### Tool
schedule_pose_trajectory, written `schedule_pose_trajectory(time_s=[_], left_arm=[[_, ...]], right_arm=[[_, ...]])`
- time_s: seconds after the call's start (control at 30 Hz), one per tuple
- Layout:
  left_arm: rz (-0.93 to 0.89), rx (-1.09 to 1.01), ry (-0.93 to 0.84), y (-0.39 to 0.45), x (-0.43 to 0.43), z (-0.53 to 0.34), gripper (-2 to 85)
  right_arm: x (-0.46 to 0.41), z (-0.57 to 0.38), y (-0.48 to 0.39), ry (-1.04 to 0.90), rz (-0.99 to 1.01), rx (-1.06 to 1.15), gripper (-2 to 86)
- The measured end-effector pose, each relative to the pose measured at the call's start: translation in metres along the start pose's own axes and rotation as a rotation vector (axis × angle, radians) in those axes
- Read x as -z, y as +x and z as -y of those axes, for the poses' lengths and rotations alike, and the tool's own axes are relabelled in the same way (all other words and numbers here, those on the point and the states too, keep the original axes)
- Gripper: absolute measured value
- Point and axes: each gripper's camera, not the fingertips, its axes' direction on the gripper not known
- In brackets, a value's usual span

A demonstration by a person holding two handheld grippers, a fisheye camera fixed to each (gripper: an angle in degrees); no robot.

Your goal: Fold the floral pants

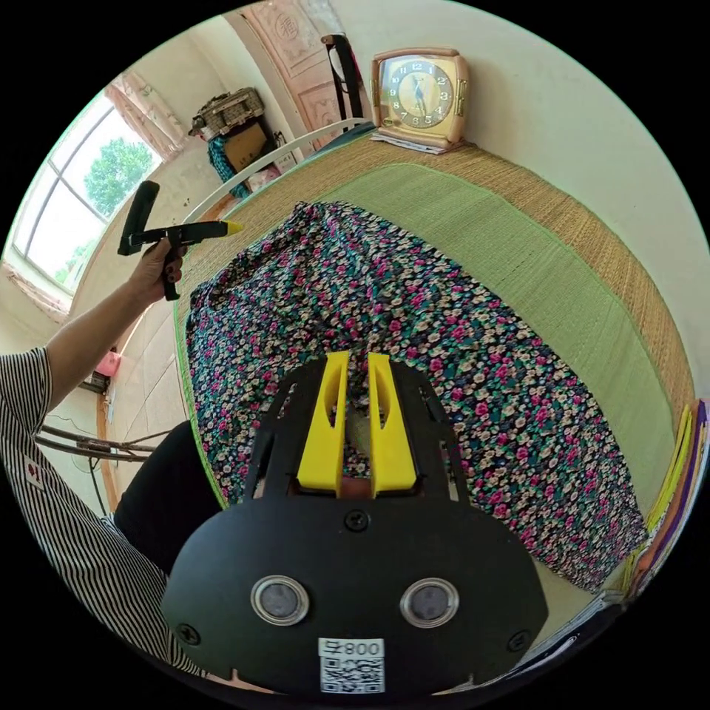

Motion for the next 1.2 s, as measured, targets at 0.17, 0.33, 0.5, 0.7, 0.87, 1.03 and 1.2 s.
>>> schedule_pose_trajectory(time_s=[0.17, 0.33, 0.5, 0.7, 0.87, 1.03, 1.2], left_arm=[[0.024, -0.005, -0.075, 0.016, -0.038, 0.075, 6.5], [0.114, -0.081, -0.171, 0.048, -0.071, 0.144, 6.9], [0.254, -0.151, -0.303, 0.075, -0.102, 0.183, 7.0], [0.323, -0.207, -0.343, 0.1, -0.116, 0.2, 6.4], [0.313, -0.214, -0.322, 0.119, -0.114, 0.206, 3.2], [0.308, -0.193, -0.343, 0.133, -0.11, 0.212, 1.6], [0.295, -0.186, -0.306, 0.144, -0.089, 0.213, 1.2]], right_arm=[[0.012, 0.032, 0.039, -0.008, -0.113, -0.012, 7.1], [0.005, 0.063, 0.064, -0.062, -0.189, -0.004, 7.6], [-0.007, 0.087, 0.07, -0.103, -0.204, 0.021, 7.9], [-0.023, 0.096, 0.06, -0.162, -0.237, 0.073, 8.2], [-0.02, 0.091, 0.045, -0.15, -0.251, 0.097, 5.2], [-0.019, 0.092, 0.033, -0.173, -0.267, 0.105, 1.5], [-0.007, 0.092, 0.026, -0.184, -0.24, 0.092, 0.6]])
